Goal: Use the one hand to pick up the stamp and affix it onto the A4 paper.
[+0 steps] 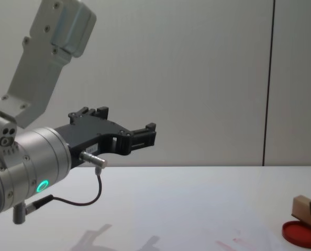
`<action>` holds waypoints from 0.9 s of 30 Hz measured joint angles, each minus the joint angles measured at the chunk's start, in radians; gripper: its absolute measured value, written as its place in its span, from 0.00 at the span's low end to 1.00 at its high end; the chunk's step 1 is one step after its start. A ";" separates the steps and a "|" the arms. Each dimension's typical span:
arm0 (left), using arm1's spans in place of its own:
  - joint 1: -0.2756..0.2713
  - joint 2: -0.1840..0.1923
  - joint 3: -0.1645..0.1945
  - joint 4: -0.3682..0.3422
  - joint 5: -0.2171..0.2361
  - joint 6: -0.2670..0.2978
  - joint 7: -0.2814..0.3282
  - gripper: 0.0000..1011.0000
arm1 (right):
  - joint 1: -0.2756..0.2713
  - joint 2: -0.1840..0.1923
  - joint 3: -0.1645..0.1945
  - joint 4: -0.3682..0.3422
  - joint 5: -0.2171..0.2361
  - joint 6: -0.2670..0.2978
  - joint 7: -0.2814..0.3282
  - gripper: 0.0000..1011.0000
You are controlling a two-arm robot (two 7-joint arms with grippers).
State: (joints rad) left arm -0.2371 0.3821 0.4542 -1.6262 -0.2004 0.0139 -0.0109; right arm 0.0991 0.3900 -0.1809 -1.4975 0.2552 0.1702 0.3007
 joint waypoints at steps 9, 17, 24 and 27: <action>0.000 0.000 0.000 0.000 0.000 0.000 0.000 0.98 | 0.001 -0.007 -0.008 -0.024 -0.012 -0.046 0.003 0.20; 0.000 0.000 0.000 0.000 0.000 0.000 0.000 0.98 | 0.006 -0.024 -0.025 -0.059 -0.005 -0.056 0.037 0.20; 0.000 0.000 0.000 0.000 0.000 0.000 0.000 0.98 | 0.006 -0.038 -0.041 -0.076 0.010 -0.032 0.056 0.20; 0.000 0.000 0.000 0.000 0.000 0.000 0.000 0.98 | 0.003 -0.043 -0.047 -0.078 0.013 -0.019 0.061 0.20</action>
State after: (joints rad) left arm -0.2371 0.3821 0.4542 -1.6262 -0.2004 0.0139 -0.0109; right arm 0.1024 0.3471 -0.2283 -1.5756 0.2687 0.1508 0.3613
